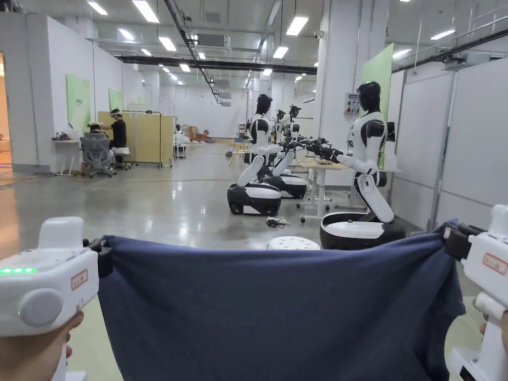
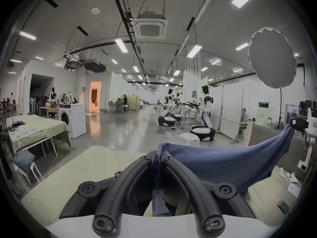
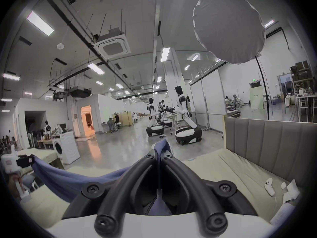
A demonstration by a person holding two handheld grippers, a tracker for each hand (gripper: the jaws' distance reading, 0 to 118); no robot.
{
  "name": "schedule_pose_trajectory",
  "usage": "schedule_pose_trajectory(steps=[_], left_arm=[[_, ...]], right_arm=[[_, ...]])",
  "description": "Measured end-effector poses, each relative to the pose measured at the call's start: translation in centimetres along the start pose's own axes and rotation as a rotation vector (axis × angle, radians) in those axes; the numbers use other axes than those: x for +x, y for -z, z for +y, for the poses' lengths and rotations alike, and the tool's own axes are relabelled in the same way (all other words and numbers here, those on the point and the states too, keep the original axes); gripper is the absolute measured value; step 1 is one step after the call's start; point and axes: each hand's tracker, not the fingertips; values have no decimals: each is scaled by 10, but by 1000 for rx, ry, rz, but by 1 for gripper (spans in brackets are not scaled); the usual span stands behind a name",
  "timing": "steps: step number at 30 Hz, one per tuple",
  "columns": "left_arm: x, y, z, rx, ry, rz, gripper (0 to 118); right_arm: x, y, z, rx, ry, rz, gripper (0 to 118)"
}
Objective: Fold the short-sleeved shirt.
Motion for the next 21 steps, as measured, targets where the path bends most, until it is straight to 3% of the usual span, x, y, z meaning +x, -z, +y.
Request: schedule_pose_trajectory(steps=[6, 12, 16, 19, 21], left_arm=[[-12, -95, -56, -149, 87, -49, 6], [-29, -197, -148, -417, 183, -91, 6], [-36, -238, -226, -665, 239, -124, 6], [-40, -244, -267, -773, 224, -125, 6], [-33, -249, -273, -775, 258, -116, 6]], right_arm=[[8, -108, -47, -142, -212, 45, 3], [24, -212, -136, -437, -215, 98, 3], [34, -251, -219, -643, -327, 98, 3], [50, -255, -268, -819, -298, 98, 3], [55, -259, -281, -838, -287, 80, 3]])
